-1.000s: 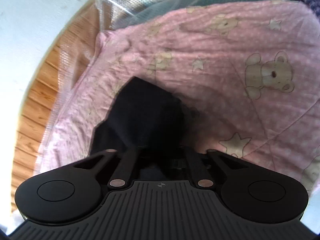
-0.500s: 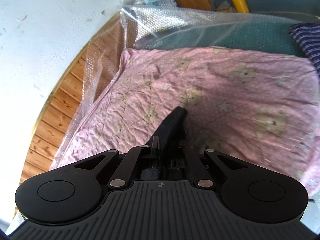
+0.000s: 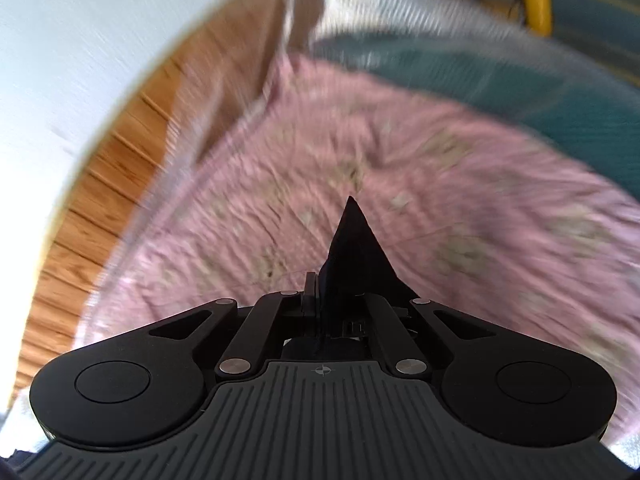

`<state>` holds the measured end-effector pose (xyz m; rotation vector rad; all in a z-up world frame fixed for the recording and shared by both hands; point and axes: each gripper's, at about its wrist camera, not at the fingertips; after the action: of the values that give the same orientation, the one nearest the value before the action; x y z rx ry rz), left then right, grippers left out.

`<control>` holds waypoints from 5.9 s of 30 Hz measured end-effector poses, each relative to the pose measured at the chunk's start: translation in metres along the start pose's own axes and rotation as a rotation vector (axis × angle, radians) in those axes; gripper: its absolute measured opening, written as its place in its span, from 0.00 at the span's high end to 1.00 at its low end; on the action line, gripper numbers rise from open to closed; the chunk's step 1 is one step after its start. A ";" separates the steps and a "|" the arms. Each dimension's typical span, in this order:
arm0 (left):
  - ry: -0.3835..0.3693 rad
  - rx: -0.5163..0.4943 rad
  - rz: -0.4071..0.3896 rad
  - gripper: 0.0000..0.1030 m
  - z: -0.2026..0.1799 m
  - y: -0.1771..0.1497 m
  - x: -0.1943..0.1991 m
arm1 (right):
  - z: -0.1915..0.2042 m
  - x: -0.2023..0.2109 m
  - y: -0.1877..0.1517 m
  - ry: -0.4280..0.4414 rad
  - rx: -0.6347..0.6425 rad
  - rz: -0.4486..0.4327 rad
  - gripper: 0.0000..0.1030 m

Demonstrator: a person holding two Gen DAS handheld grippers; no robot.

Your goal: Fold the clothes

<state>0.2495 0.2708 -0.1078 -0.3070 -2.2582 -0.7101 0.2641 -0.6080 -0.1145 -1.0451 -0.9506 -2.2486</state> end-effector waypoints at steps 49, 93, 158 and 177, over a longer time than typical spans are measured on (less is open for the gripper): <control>0.114 -0.162 0.321 0.15 -0.054 0.047 -0.155 | 0.070 -0.156 -0.043 -0.217 0.722 -0.005 0.19; -0.149 0.148 -0.152 0.10 0.199 -0.112 0.018 | -0.087 -0.048 -0.156 0.269 -0.317 -0.093 0.34; 0.012 -0.007 -0.020 0.96 0.227 -0.119 0.137 | -0.095 -0.012 -0.103 -0.017 -0.005 -0.114 1.00; 0.064 -0.056 -0.088 0.32 0.216 -0.096 0.162 | -0.017 -0.023 -0.074 -0.026 0.581 -0.109 0.66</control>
<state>-0.0293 0.3169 -0.1545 -0.2094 -2.2053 -0.8187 0.2210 -0.5704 -0.1695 -0.7688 -1.5762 -1.8522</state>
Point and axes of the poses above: each gripper's, at about its wrist camera, not at the fingertips, and x roughly against the way its jaws point, z to its left, y to its top, and after that the axes turned 3 degrees about -x, right-handed
